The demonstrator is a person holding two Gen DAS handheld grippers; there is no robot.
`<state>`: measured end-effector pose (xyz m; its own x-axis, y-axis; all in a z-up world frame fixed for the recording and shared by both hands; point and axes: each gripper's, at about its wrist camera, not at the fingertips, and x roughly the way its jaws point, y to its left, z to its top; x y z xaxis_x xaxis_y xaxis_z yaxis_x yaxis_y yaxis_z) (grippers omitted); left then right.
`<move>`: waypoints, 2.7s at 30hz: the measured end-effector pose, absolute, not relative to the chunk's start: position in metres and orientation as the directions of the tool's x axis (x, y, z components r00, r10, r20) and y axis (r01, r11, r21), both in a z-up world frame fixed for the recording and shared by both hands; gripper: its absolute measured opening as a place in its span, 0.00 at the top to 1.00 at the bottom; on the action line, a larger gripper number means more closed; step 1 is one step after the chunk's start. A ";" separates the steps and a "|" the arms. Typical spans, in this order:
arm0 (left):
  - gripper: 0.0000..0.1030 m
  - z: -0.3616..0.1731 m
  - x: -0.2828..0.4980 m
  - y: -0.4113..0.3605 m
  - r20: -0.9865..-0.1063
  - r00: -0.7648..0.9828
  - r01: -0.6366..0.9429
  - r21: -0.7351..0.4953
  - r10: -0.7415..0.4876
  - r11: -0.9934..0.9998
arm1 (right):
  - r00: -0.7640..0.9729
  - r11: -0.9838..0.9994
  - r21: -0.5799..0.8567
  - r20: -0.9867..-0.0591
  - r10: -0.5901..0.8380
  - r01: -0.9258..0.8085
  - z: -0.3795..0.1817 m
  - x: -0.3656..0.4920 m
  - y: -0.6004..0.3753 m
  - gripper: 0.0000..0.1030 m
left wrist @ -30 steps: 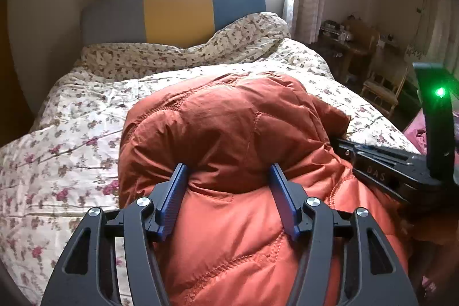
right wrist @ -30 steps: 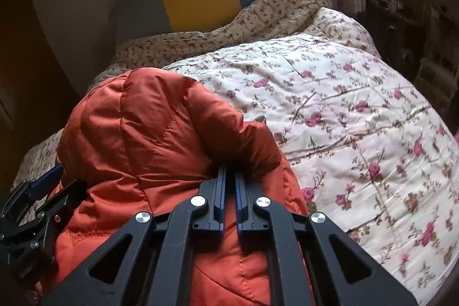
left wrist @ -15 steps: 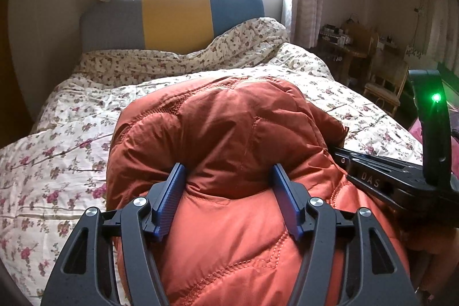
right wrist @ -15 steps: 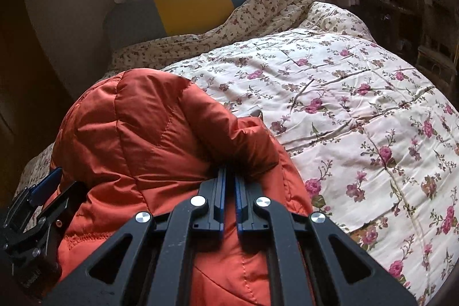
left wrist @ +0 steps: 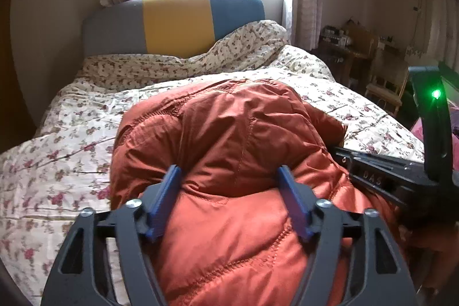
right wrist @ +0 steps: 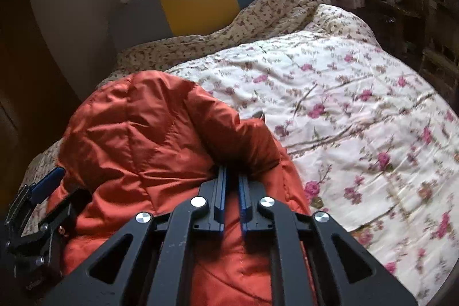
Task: Fold large clothes
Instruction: 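Grasp the jacket bundle with the right gripper while the left gripper presses its top, then press the rolled orange jacket down with both open grippers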
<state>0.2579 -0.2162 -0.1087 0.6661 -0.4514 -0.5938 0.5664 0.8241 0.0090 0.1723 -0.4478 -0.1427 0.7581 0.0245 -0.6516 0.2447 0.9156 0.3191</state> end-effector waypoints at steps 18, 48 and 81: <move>0.13 -0.089 0.352 -0.245 -0.704 0.655 0.374 -0.013 -0.273 0.928 | 0.679 0.945 0.247 -0.733 0.038 0.214 -0.136 0.253 -0.454 0.80; 0.11 -0.130 0.353 -0.263 -0.723 0.649 0.415 0.073 -0.238 0.907 | 0.658 0.918 0.307 -0.749 0.070 0.251 -0.176 0.262 -0.464 0.78; 0.03 -0.135 0.283 -0.241 -0.616 0.729 0.424 0.063 -0.299 0.903 | 0.755 0.934 0.310 -0.652 0.073 0.178 -0.163 0.204 -0.455 0.53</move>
<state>0.2830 -0.2410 -0.1347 0.7289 -0.2992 -0.6158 0.4241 0.9034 0.0630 0.2042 -0.4553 -0.1633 0.7548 0.0727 -0.6519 0.1777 0.9340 0.3099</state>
